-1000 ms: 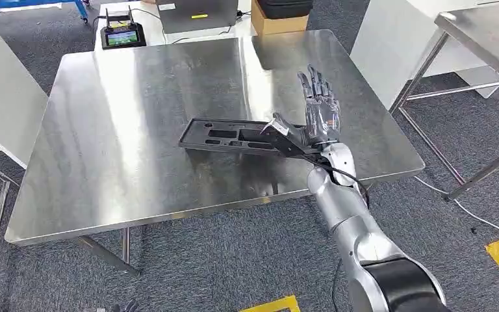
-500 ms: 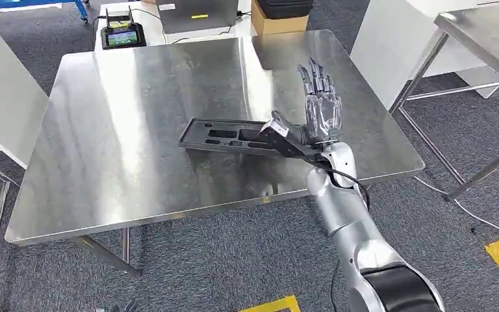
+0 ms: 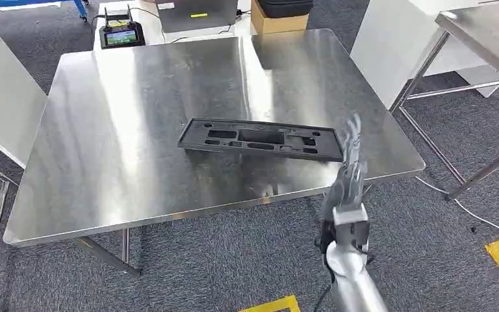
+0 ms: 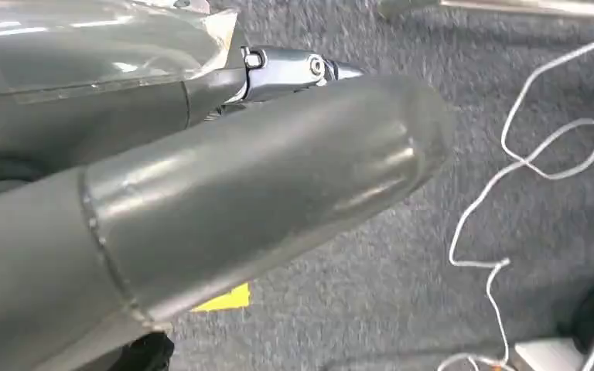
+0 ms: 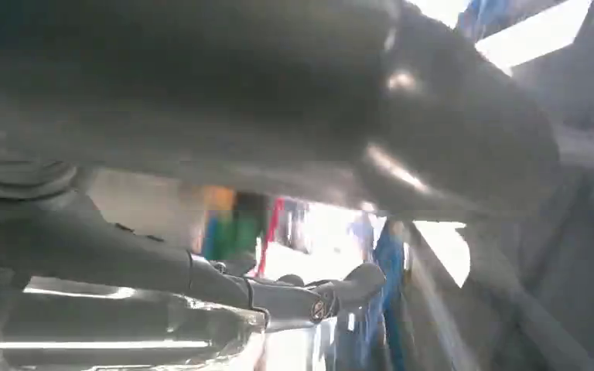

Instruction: Take the parts from the cabinet and place them on the table.

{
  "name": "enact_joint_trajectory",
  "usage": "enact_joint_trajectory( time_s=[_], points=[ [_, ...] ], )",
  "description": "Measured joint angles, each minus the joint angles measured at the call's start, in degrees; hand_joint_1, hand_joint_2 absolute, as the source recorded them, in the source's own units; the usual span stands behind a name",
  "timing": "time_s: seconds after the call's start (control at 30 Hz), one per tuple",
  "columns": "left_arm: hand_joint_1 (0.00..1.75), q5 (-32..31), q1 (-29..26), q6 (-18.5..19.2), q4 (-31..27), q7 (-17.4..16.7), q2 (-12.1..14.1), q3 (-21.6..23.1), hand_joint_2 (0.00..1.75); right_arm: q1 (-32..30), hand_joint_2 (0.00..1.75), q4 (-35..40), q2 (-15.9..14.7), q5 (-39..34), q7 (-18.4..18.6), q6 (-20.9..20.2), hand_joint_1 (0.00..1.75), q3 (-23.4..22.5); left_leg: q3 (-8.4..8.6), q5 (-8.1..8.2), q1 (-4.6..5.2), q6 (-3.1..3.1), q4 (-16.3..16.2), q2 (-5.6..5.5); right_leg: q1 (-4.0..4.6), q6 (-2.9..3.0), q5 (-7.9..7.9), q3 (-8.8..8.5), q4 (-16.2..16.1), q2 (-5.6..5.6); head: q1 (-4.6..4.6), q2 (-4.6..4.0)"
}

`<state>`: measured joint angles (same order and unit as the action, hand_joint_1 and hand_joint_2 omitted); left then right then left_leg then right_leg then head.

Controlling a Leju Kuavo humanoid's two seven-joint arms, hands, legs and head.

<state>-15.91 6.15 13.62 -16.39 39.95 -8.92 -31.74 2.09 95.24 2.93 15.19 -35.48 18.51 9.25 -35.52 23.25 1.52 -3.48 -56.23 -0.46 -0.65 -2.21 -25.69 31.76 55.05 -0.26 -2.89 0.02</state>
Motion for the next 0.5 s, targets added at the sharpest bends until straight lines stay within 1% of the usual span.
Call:
enact_joint_trajectory(
  time_s=[0.03, 0.07, 0.13, 0.17, 0.2, 0.23, 0.27, 0.3, 0.33, 0.37, 0.4, 0.43, 0.47, 0.5],
  points=[
    [0.00, 0.4, 0.0, -0.5, 0.0, 0.0, 0.0, -0.3, 0.00, -1.6, 0.00, 1.2, 0.1, 0.1, -0.1, -0.1, 0.00, 0.9, -0.14, 0.46, 0.31, -0.36, -0.3, 0.03, -0.42, -0.13, 0.04, -0.04, -0.3, -0.02, 0.00, -0.02],
    [0.00, 1.5, -0.2, -1.0, -0.2, 0.1, -0.1, -1.0, 0.00, -2.7, 0.00, 1.7, 0.6, 0.0, 0.2, -0.1, 0.00, 1.5, -0.08, 0.59, 0.10, -0.62, -0.4, 0.11, -0.80, -0.35, -0.09, -0.15, -0.3, -0.01, 0.02, -0.02],
    [0.00, 3.7, -0.9, -0.9, -0.7, 0.2, -0.4, -3.0, 0.00, -3.6, 0.00, 1.3, 2.3, -1.1, 0.6, -0.1, 0.00, 2.2, 0.16, 0.65, 0.06, -0.73, -0.4, 0.18, -0.81, -0.48, -0.09, -0.39, -0.3, 0.00, 0.00, 0.00],
    [0.00, 4.2, -1.2, -0.5, -0.8, 0.2, -0.6, -3.9, 0.00, -3.7, 0.00, 1.1, 2.9, -1.7, 0.5, -0.1, 0.00, 2.7, 0.58, 0.25, -0.17, -1.06, 0.2, 0.24, -0.44, -0.75, -0.16, -0.49, -0.2, 0.09, 0.02, -0.02],
    [0.00, 4.7, -1.5, -0.2, -0.9, 0.2, -0.8, -4.7, 0.00, -3.7, 0.00, 0.7, 3.1, -2.1, 0.4, -0.1, 0.00, 2.9, 1.09, -0.21, -0.48, -1.26, 0.7, 0.54, -0.71, -0.60, -0.97, -0.08, 1.2, 0.05, 0.07, -0.02],
    [0.00, 5.1, -1.6, 0.1, -1.0, 0.2, -0.8, -5.4, 0.00, -3.6, 1.75, 0.2, 3.4, -2.4, 0.4, -0.2, 0.00, 3.1, 1.18, -0.37, -0.61, -1.64, 0.7, 0.57, -0.53, 0.05, -3.10, 1.25, 4.3, 0.10, 0.04, -0.02],
    [0.00, 5.5, -1.7, 0.2, -1.1, 0.2, -0.9, -6.2, 0.00, -3.5, 1.75, -0.3, 3.5, -2.8, 0.4, -0.6, 0.00, 3.2, 1.14, -0.39, -0.61, -1.74, 0.7, 0.54, -0.55, 0.56, -5.41, 3.23, 8.7, 0.10, -0.13, -0.02],
    [0.00, 5.9, -1.9, 0.3, -1.1, 0.2, -1.0, -6.9, 0.00, -3.6, 1.75, -0.7, 3.5, -3.1, 0.4, -0.9, 0.00, 3.2, 1.03, -0.46, -0.57, -1.82, 0.7, 0.49, -0.61, 0.82, -7.71, 5.60, 13.9, 0.11, -0.11, -0.02],
    [0.00, 6.2, -2.2, 0.4, -1.0, 0.2, -1.0, -7.7, 0.00, -3.6, 1.75, -1.1, 3.5, -3.1, 0.4, -1.2, 0.00, 3.3, 0.83, -0.51, -0.55, -1.82, 0.6, 0.47, -0.60, 0.80, -9.24, 7.52, 18.1, 0.12, -0.11, -0.02],
    [0.00, 6.5, -2.4, 0.7, -1.0, 0.2, -1.0, -8.4, 0.00, -3.6, 1.75, -1.4, 3.5, -3.1, 0.5, -1.4, 0.00, 3.5, 0.68, -0.58, -0.55, -1.71, 0.5, 0.47, -0.60, 0.44, -9.44, 8.05, 19.5, 0.11, -0.11, -0.02],
    [0.00, 6.5, -2.5, 0.8, -0.9, 0.2, -1.2, -9.1, 0.00, -3.6, 1.75, -1.6, 3.5, -3.0, 0.5, -1.7, 0.00, 3.7, 0.58, -0.66, -0.56, -1.59, 0.5, 0.46, -0.61, -0.05, -8.68, 7.00, 17.9, 0.10, -0.11, -0.02],
    [0.00, 6.5, -2.4, 1.0, -0.8, 0.2, -1.2, -9.6, 0.00, -3.6, 1.75, -1.7, 3.5, -3.0, 0.6, -1.8, 0.00, 3.9, 0.47, -0.76, -0.57, -1.43, 0.4, 0.37, -0.62, -0.62, -7.07, 4.66, 13.8, 0.10, -0.11, -0.02],
    [0.00, 6.5, -2.4, 1.2, -0.7, 0.2, -1.4, -10.0, 0.00, -3.5, 1.75, -1.8, 3.5, -2.9, 0.6, -1.9, 0.00, 4.1, 0.31, -0.81, -0.59, -1.30, 0.1, 0.27, -0.71, -1.11, -4.97, 1.20, 7.7, 0.07, -0.11, -0.02],
    [0.00, 6.5, -2.4, 1.3, -0.6, 0.2, -1.5, -10.4, 0.00, -3.5, 1.75, -1.8, 3.5, -3.0, 0.6, -2.2, 0.00, 4.3, 0.08, -0.81, -0.61, -1.10, -0.4, 0.22, -0.89, -1.32, -3.41, -2.14, 1.9, 0.07, -0.11, -0.02]
  ],
)
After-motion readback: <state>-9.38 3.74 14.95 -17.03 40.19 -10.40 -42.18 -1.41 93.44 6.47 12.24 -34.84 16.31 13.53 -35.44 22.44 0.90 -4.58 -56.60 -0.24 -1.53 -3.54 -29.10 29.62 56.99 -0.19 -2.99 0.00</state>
